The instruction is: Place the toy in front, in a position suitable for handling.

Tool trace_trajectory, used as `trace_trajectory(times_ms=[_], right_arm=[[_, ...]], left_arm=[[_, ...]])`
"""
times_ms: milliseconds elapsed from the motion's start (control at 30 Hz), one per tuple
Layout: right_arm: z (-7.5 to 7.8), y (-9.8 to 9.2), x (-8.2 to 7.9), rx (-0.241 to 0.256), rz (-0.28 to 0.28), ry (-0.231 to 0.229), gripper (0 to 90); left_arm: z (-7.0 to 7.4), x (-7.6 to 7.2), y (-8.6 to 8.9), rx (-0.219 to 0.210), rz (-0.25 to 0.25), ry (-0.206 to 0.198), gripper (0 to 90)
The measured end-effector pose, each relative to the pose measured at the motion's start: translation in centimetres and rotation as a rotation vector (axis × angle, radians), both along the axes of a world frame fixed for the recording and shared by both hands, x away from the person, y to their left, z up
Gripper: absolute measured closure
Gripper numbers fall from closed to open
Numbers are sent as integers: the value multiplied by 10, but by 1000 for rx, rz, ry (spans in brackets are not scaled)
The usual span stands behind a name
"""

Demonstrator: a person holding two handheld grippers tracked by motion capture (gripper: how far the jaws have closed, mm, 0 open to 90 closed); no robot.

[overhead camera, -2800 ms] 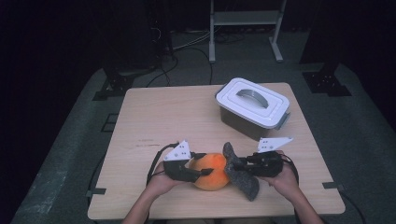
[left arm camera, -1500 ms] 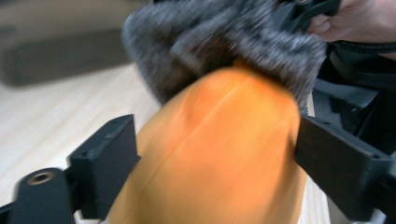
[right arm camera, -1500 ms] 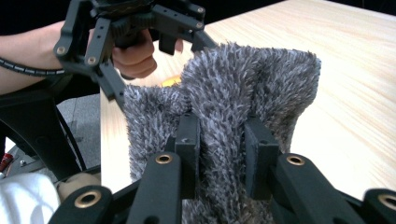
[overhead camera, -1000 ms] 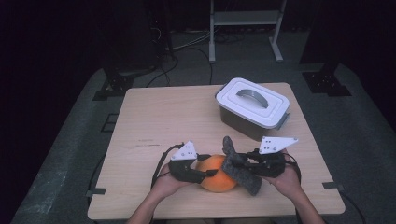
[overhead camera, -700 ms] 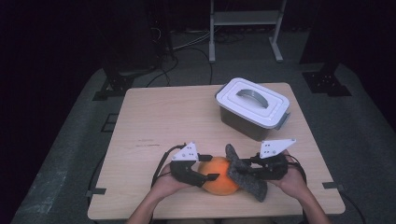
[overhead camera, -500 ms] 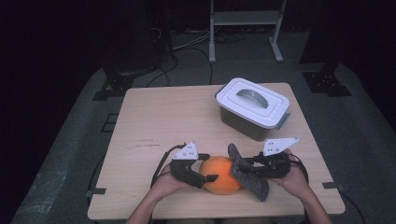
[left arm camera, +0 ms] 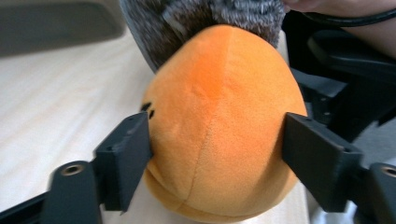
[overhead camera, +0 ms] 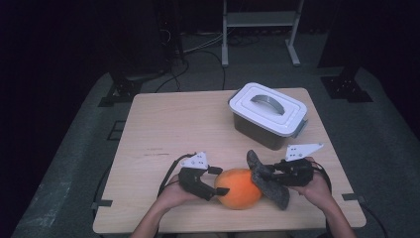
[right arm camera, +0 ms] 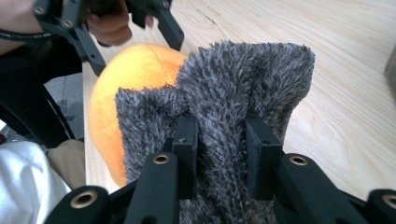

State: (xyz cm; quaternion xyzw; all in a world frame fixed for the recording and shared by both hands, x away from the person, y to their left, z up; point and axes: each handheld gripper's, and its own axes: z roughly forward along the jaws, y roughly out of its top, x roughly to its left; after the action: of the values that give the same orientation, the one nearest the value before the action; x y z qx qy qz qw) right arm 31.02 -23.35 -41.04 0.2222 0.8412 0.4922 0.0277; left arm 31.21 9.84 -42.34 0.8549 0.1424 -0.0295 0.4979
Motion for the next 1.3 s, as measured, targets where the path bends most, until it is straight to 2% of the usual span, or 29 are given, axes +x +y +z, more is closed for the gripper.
trace_trajectory(times_ms=[67, 100, 133, 167, 267, 367, 467, 567, 633, 733, 767, 833, 933, 1067, 1133, 1200, 1233, 1267, 1300], right_arm=[[4, 1, -2, 10, -1, -8, 709], [7, 1, -3, 21, 2, -13, 715], [13, 1, -5, 59, 14, -23, 722], [17, 2, -6, 76, 18, -32, 723], [24, 10, -11, 75, 30, -63, 726], [23, 18, -14, 40, 46, -76, 728], [15, 16, -9, 30, 49, -40, 729], [7, 9, -3, 19, 23, 4, 731], [9, 6, -4, 16, 6, -1, 735], [23, 8, -10, 88, 22, -39, 737], [26, 10, -11, 95, 29, -45, 737], [27, 16, -13, 81, 40, -58, 736], [11, 25, -10, 13, 62, -27, 735], [5, 24, -7, -1, 72, -3, 736], [4, 22, -7, -1, 73, -2, 736], [2, 19, -7, -6, 71, 5, 736], [0, 15, -6, -6, 71, 14, 735], [0, 15, -6, -6, 71, 14, 735], [-1, 13, -5, -7, 66, 20, 735]], left_arm=[[2, -3, -1, 4, -11, -18, 361], [4, -6, -2, 7, -22, -44, 400], [5, -8, -3, 8, -22, -66, 453], [7, -9, -4, 9, -16, -74, 474], [13, -10, -4, 1, -13, -100, 508], [18, -10, 1, 3, 1, -119, 521], [19, -8, 5, 2, 24, -109, 520], [18, -6, 6, -7, 29, -96, 517], [20, -6, 7, -2, 28, -101, 516], [23, -7, 7, -7, 31, -113, 515], [25, -8, 7, -13, 31, -114, 513], [24, -8, 7, -11, 28, -118, 507], [22, -8, 5, -9, 21, -108, 470], [20, -5, 6, -24, 21, -90, 378], [18, -4, 5, -14, 35, -80, 270], [15, -2, 5, -19, 22, -61, 265], [9, 0, 4, -1, 21, -41, 216], [9, 0, 4, -1, 21, -41, 192], [6, 1, 3, -1, 20, -22, 192]])
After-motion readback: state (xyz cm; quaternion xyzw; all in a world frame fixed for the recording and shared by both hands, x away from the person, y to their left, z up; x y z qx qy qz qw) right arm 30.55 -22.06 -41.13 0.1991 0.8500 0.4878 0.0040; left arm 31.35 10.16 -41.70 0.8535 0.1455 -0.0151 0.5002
